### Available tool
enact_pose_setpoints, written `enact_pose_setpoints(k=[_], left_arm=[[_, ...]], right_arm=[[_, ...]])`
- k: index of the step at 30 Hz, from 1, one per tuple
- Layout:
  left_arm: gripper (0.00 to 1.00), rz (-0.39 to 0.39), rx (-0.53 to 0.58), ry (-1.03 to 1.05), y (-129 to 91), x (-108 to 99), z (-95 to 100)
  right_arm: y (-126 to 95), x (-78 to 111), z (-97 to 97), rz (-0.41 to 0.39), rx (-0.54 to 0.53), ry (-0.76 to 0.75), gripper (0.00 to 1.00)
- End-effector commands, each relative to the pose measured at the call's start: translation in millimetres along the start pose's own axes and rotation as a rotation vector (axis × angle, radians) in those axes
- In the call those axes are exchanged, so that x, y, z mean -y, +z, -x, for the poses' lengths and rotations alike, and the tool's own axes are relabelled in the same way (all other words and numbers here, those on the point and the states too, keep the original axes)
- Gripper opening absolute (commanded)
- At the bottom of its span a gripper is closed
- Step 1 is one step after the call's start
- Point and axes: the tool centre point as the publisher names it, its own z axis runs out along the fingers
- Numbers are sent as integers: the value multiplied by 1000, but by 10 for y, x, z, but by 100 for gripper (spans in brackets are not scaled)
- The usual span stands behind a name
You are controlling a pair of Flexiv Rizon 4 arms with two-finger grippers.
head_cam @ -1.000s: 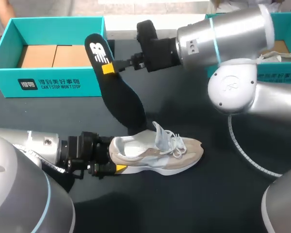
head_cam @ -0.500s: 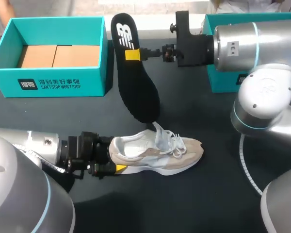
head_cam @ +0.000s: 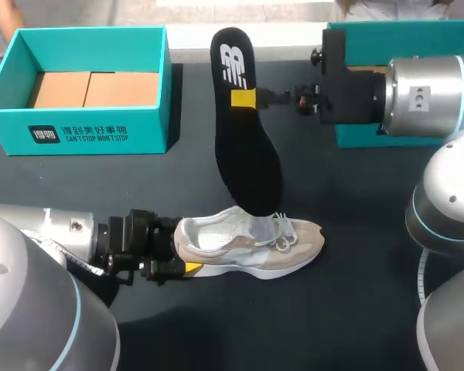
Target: Take the shoe out of the shoebox, open the shoe tongue, remove and reinsert the insole, then place the shoe into the shoebox
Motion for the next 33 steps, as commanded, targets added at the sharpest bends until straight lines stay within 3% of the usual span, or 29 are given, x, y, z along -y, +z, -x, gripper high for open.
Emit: enact_pose_setpoints(k=[1,5,6,9,16,21,23,27,33], left_arm=[[0,1,2,1,7,-16,-13],[0,1,2,1,7,-16,-13],[0,1,2,1,7,-16,-13],[0,1,2,1,7,-16,-13],[0,1,2,1,7,-16,-13],[0,1,2,1,7,-16,-13],[0,1,2,1,7,-16,-13],[0,1,2,1,7,-16,-13],[0,1,2,1,7,-16,-13]], right_arm=[[4,14,-1,2,0,0,0],[4,14,-1,2,0,0,0],[10,1,17,40,-17,37,0],[-20,-54,-19,36,-90,67,0],[-317,-157,-198,-31,-200,130,0],[-496,-184,-369,-23,-198,179,0],[-538,-150,-446,-68,-186,195,0],[-621,-76,-582,-82,-176,223,0],[-725,54,-769,-58,-167,241,0]])
